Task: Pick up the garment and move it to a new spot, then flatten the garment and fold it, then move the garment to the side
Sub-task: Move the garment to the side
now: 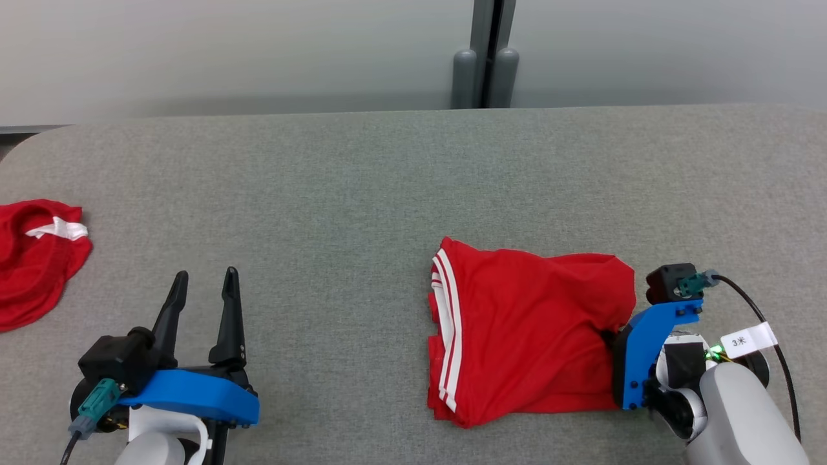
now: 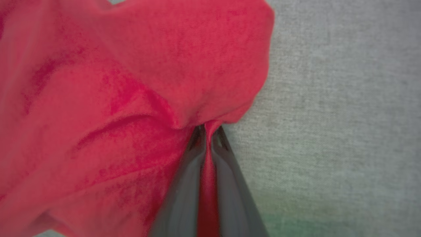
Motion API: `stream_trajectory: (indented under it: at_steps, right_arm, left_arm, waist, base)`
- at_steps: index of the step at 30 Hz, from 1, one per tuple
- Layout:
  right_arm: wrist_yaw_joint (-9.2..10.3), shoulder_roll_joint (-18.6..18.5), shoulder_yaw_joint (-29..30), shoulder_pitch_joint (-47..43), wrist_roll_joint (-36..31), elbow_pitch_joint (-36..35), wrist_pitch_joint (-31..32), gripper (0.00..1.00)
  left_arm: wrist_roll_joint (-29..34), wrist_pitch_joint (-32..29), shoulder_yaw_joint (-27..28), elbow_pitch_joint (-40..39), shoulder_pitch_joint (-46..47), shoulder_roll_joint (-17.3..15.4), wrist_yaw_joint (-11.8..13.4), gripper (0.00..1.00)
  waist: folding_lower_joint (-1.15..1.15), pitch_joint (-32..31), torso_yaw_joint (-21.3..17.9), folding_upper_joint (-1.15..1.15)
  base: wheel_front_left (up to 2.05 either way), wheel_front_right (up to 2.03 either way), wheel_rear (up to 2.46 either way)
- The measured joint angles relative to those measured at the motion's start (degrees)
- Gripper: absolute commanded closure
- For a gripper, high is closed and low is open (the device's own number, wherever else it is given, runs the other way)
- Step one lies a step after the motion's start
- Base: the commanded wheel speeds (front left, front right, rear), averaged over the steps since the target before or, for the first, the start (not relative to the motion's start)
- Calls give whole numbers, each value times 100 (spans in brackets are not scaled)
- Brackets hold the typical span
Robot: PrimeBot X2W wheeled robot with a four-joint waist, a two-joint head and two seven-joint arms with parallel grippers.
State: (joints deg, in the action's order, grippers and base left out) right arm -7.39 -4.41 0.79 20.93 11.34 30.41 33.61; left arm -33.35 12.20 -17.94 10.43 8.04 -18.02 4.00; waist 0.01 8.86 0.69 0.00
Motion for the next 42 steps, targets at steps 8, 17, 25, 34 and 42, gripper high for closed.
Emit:
stream_trajectory:
  at_steps: [8, 17, 25, 34, 42]
  right_arm:
    - [-11, -1029, -1429, 577, 141, -450, -97, 100]
    - [-11, -2707, -2313, 1728, 337, -909, -309, 100]
    - [-11, -3307, -2115, 2242, 91, -385, -1177, 100]
    - [-12, -3334, -1522, 2578, -368, 506, -1889, 100]
    - [-11, -3183, -1191, 2580, -647, 812, -2385, 0]
  left_arm:
    - [-12, 62, 70, -123, 46, -98, -9, 0]
    - [87, 56, 209, -590, 354, -300, 56, 0]
    - [260, -176, 153, -910, 957, -487, 30, 0]
    - [364, -330, 57, -1094, 1188, -592, 4, 0]
    - [368, -332, 44, -1091, 1171, -677, 2, 0]
  waist:
    - [0, 230, -458, 0]
    - [0, 853, -1371, 0]
    - [0, 1526, -1847, 0]
    - [0, 1903, -1895, 0]
    - [0, 1856, -1825, 0]
  base:
    - [0, 0, 0]
    - [0, 0, 0]
    - [0, 0, 0]
    - [0, 0, 0]
    - [0, 0, 0]
